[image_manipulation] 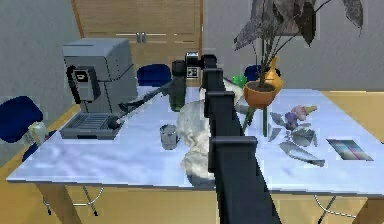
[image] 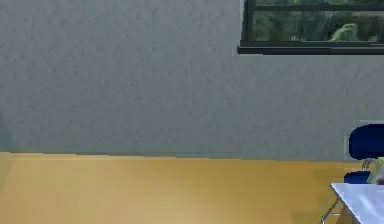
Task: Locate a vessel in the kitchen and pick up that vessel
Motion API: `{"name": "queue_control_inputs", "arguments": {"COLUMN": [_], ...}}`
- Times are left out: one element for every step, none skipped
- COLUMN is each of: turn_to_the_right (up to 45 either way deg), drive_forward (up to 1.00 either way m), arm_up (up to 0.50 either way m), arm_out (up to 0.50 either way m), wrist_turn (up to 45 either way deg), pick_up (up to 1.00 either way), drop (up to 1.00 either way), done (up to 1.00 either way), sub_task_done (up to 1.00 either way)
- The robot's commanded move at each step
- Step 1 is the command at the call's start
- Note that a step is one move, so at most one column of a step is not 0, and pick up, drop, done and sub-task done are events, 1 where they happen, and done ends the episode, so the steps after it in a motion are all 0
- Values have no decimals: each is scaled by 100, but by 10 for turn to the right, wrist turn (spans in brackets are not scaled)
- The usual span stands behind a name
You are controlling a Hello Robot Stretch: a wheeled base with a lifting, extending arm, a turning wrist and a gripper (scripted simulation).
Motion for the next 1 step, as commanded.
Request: {"name": "queue_control_inputs", "arguments": {"turn_to_the_right": [0], "drive_forward": [0], "arm_up": [0], "arm_out": [0], "wrist_turn": [450], "pick_up": [0], "drop": [0], "done": [0], "sub_task_done": [0]}}
